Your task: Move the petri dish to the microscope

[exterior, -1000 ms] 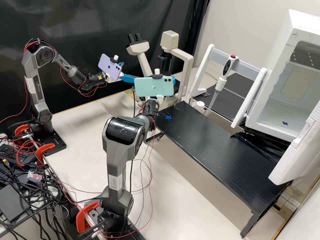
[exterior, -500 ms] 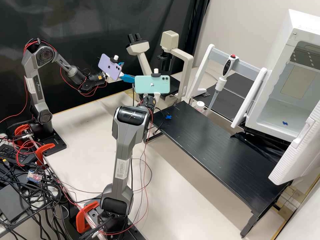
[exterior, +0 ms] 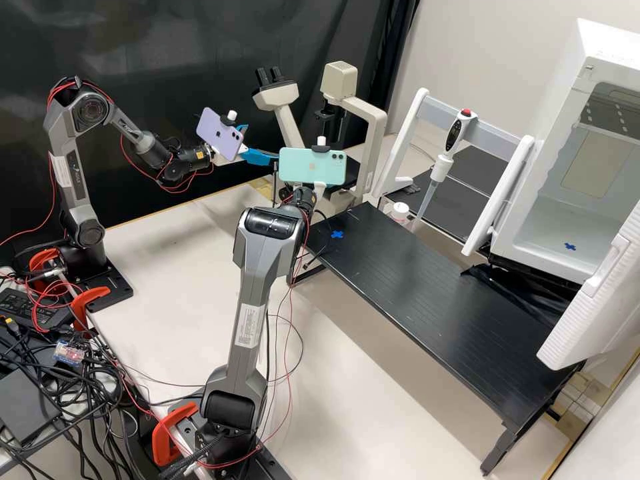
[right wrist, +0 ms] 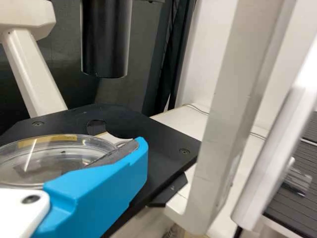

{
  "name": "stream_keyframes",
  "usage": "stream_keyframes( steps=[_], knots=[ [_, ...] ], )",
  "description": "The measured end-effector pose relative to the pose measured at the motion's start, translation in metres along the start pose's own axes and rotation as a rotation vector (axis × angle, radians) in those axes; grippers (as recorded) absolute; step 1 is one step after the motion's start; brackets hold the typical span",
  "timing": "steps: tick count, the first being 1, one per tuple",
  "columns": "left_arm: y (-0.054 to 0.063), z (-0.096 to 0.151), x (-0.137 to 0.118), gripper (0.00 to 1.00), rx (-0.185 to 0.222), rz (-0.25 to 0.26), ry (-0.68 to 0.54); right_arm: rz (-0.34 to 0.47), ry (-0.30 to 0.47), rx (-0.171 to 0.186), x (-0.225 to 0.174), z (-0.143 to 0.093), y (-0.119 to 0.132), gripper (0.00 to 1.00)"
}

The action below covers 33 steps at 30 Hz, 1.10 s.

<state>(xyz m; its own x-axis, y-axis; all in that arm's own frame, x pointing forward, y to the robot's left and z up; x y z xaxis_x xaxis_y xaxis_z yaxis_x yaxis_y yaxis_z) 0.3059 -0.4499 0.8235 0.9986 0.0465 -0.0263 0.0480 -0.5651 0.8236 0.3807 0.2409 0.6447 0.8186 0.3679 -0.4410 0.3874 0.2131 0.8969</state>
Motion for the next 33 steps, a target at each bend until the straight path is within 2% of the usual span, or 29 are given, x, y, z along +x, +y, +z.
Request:
stream_keyframes(
  steps=[3,9,12,13,16,20,33],
  knots=[
    [0.000,0.000,0.000,1.00,0.000,0.000,0.000,-0.002,0.007,0.011,0.012,-0.005,-0.003,0.00],
    [0.000,0.000,0.000,1.00,0.000,0.000,0.000,-0.042,-0.008,0.007,0.032,-0.004,-0.015,0.00],
    [0.000,0.000,0.000,1.00,0.000,0.000,0.000,-0.043,-0.027,0.036,0.045,-0.001,-0.017,0.00],
    [0.000,0.000,0.000,1.00,0.000,0.000,0.000,-0.040,-0.036,0.056,0.049,0.000,-0.018,0.00],
    [0.000,0.000,0.000,1.00,0.000,0.000,0.000,-0.044,-0.064,0.075,0.058,0.003,-0.019,0.00],
    [0.000,0.000,0.000,1.00,0.000,0.000,0.000,-0.018,-0.082,0.076,0.069,0.004,-0.017,0.00],
    [0.000,0.000,0.000,1.00,0.000,0.000,0.000,-0.032,-0.153,0.070,0.079,0.008,-0.013,0.00]
  ],
)
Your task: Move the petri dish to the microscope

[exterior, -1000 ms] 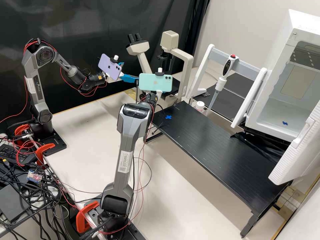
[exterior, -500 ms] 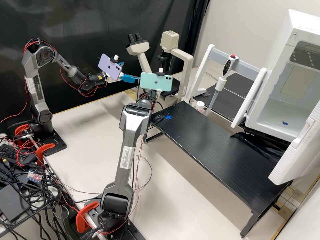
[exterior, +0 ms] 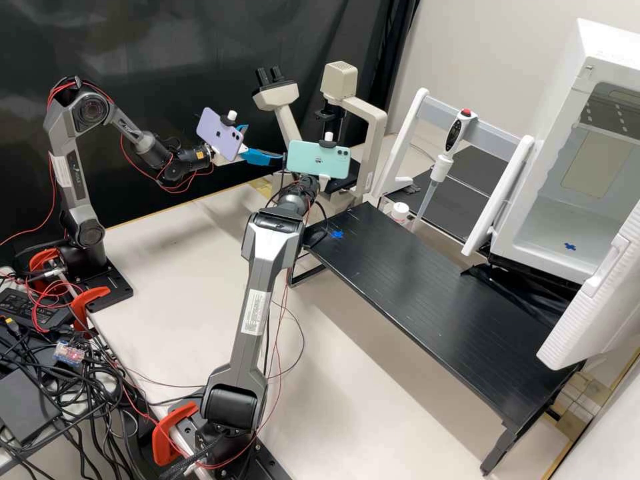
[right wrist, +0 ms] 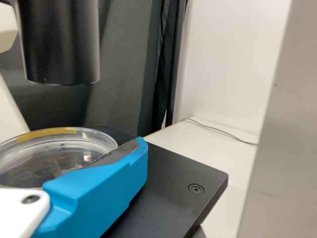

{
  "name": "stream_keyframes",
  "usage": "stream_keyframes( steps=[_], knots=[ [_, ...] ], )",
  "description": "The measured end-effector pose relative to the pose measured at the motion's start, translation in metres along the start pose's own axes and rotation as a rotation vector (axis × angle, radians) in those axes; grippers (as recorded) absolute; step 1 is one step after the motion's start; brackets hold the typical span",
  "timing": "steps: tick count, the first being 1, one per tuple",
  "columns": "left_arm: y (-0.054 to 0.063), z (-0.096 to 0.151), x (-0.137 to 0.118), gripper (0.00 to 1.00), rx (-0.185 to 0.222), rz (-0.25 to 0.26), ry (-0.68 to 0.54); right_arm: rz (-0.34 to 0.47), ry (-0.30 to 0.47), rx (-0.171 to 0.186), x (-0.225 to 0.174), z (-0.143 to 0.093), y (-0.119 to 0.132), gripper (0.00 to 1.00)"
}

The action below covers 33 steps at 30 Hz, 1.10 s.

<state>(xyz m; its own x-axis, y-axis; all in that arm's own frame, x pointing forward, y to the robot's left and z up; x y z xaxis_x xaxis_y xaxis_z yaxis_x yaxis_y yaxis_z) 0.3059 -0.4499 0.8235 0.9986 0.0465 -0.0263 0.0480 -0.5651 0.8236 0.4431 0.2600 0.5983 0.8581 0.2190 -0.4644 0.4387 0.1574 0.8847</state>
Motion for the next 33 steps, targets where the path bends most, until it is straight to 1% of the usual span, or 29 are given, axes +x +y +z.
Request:
stream_keyframes(
  steps=[1,4,7,8,9,11,12,13,14,17,19,20,21,22,23,24,25,26,27,28,31,33],
  knots=[
    [0.000,0.000,0.000,1.00,0.000,0.000,0.000,0.000,-0.002,0.002,0.000,0.000,0.000,0.00],
    [0.000,0.000,0.000,1.00,0.000,0.000,0.000,0.003,-0.003,-0.023,0.000,-0.001,0.002,0.00],
    [0.000,0.000,0.000,1.00,0.000,0.000,0.000,0.002,-0.015,-0.033,0.001,0.000,0.002,0.00],
    [0.000,0.000,0.000,1.00,0.000,0.000,0.000,0.005,-0.016,-0.033,0.001,-0.001,0.003,1.00],
    [0.000,0.000,0.000,1.00,0.000,0.000,0.000,0.003,-0.021,-0.033,0.002,0.000,0.002,1.00],
    [0.000,0.000,0.000,1.00,0.000,0.000,0.000,-0.004,-0.030,-0.047,0.002,0.001,0.001,1.00],
    [0.000,0.000,0.000,1.00,0.000,0.000,0.000,-0.007,-0.039,-0.046,0.002,0.002,0.001,1.00],
    [0.000,0.000,0.000,1.00,0.000,0.000,0.000,-0.014,-0.044,-0.062,0.002,0.002,0.001,1.00],
    [0.000,0.000,0.000,1.00,0.000,0.000,0.000,-0.017,-0.048,-0.068,0.002,0.002,0.001,1.00],
    [0.000,0.000,0.000,1.00,0.000,0.000,0.000,-0.017,-0.049,-0.070,0.002,0.002,0.001,1.00],
    [0.000,0.000,0.000,1.00,0.000,0.000,0.000,-0.019,-0.048,-0.064,0.002,0.003,0.000,1.00],
    [0.000,0.000,0.000,1.00,0.000,0.000,0.000,-0.013,-0.045,-0.051,0.000,0.003,0.001,1.00],
    [0.000,0.000,0.000,1.00,0.000,0.000,0.000,-0.012,-0.043,-0.046,0.000,0.004,0.001,1.00],
    [0.000,0.000,0.000,1.00,0.000,0.000,0.000,-0.010,-0.043,-0.048,-0.002,0.007,0.001,1.00],
    [0.000,0.000,0.000,1.00,0.000,0.000,0.000,-0.001,-0.039,-0.037,-0.003,0.008,0.004,1.00],
    [0.000,0.000,0.000,1.00,0.000,0.000,0.000,0.003,-0.035,-0.043,-0.004,0.010,0.007,1.00],
    [0.000,0.000,0.000,1.00,0.000,0.000,0.000,0.008,-0.029,-0.030,-0.007,0.012,0.009,1.00],
    [0.000,0.000,0.000,1.00,0.000,0.000,0.000,0.012,-0.024,-0.038,-0.009,0.015,0.010,1.00],
    [0.000,0.000,0.000,1.00,0.000,0.000,0.000,0.017,-0.019,-0.021,-0.012,0.017,0.013,1.00],
    [0.000,0.000,0.000,1.00,0.000,0.000,0.000,0.019,-0.017,-0.026,-0.014,0.020,0.014,1.00],
    [0.000,0.000,0.000,1.00,0.000,0.000,0.000,0.010,-0.002,0.011,-0.029,0.029,0.019,1.00],
    [0.000,0.000,0.000,1.00,0.000,0.000,0.000,0.012,0.012,0.025,-0.037,0.031,0.023,1.00]
  ],
)
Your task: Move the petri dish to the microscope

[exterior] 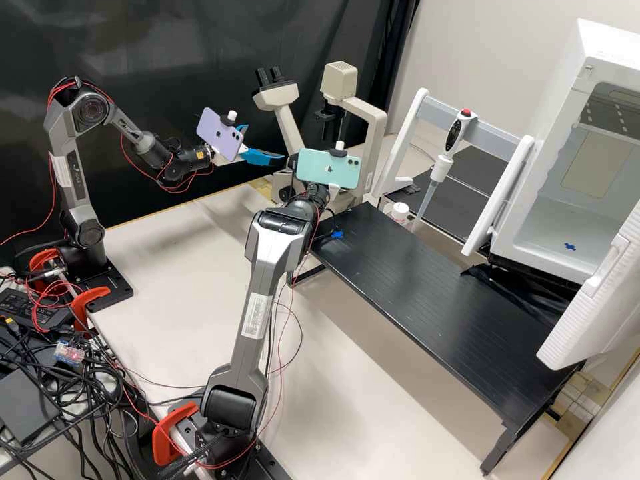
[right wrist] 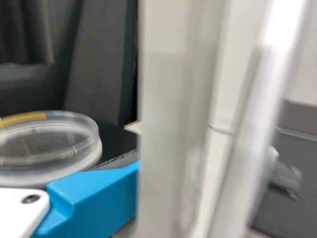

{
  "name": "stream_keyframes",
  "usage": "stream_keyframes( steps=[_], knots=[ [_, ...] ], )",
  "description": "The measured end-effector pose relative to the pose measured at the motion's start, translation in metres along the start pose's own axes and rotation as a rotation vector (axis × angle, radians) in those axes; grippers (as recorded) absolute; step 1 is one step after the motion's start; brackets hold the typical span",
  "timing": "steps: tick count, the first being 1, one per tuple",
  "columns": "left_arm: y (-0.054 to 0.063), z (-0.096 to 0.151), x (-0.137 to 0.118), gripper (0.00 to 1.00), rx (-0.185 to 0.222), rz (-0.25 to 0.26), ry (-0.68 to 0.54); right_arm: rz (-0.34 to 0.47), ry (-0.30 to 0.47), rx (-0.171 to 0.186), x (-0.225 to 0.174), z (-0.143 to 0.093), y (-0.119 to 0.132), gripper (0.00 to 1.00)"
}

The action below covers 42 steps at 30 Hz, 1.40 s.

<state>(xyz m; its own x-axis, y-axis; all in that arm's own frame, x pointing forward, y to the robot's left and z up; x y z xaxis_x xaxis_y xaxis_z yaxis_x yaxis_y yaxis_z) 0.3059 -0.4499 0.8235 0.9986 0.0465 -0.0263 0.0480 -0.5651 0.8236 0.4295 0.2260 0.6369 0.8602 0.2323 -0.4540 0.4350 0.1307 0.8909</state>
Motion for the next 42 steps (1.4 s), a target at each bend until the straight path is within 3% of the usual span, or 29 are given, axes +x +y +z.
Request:
stream_keyframes(
  steps=[9,16,21,27,30,33,37,42],
  knots=[
    [0.000,0.000,0.000,1.00,0.000,0.000,0.000,-0.019,0.103,-0.001,-0.053,-0.007,0.011,1.00],
    [0.000,0.000,0.000,1.00,0.000,0.000,0.000,0.017,0.158,0.031,-0.088,0.002,0.023,1.00],
    [0.000,0.000,0.000,1.00,0.000,0.000,0.000,0.091,0.207,0.016,-0.120,0.016,0.040,1.00],
    [0.000,0.000,0.000,1.00,0.000,0.000,0.000,0.248,0.241,0.026,-0.167,0.046,0.064,1.00],
    [0.000,0.000,0.000,1.00,0.000,0.000,0.000,0.370,0.205,0.001,-0.194,0.068,0.072,1.00],
    [0.000,0.000,0.000,1.00,0.000,0.000,0.000,0.462,0.144,0.005,-0.213,0.087,0.074,1.00],
    [0.000,0.000,0.000,1.00,0.000,0.000,0.000,0.508,0.042,0.034,-0.231,0.111,0.076,1.00],
    [0.000,0.000,0.000,1.00,0.000,0.000,0.000,0.522,-0.041,0.045,-0.244,0.131,0.075,1.00]
  ],
)
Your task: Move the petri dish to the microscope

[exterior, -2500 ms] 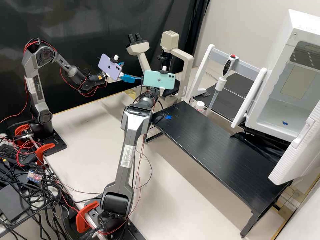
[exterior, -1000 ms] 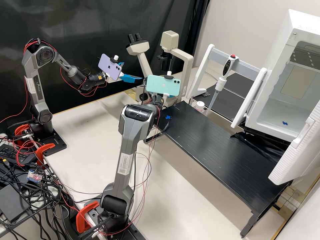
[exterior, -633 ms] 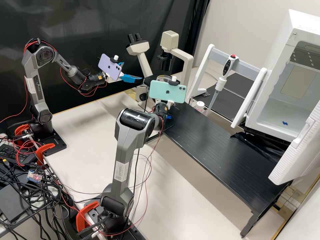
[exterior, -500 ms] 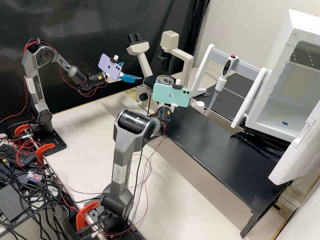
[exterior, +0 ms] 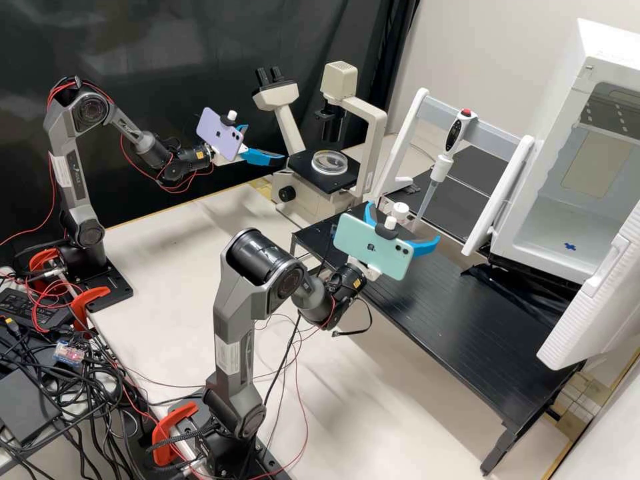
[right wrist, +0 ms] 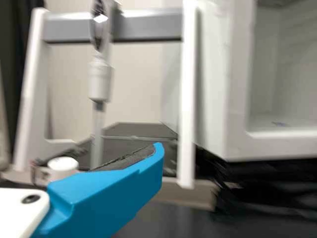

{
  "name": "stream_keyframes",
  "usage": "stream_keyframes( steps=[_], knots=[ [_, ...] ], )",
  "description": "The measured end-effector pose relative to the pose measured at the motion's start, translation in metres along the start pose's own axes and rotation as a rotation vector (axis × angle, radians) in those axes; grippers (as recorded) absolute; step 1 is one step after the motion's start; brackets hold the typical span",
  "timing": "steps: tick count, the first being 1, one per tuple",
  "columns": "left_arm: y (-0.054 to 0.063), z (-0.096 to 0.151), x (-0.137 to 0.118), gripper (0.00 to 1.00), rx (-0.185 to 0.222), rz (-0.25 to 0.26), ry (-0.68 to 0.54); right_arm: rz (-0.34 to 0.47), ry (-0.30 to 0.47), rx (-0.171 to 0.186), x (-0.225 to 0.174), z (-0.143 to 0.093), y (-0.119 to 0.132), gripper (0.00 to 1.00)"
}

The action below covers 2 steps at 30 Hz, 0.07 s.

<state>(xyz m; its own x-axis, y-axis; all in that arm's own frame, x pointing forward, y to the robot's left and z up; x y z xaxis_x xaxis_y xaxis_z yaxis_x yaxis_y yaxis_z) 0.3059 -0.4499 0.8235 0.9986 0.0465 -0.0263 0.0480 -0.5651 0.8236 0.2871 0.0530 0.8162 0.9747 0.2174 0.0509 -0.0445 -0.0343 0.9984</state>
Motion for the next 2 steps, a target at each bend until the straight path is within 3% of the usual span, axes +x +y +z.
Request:
stream_keyframes(
  steps=[2],
  knots=[
    [0.0000,0.0000,0.0000,1.00,0.000,0.000,0.000,0.010,-0.022,-0.001,-0.0030,0.0053,0.0034,1.00]
  ],
)
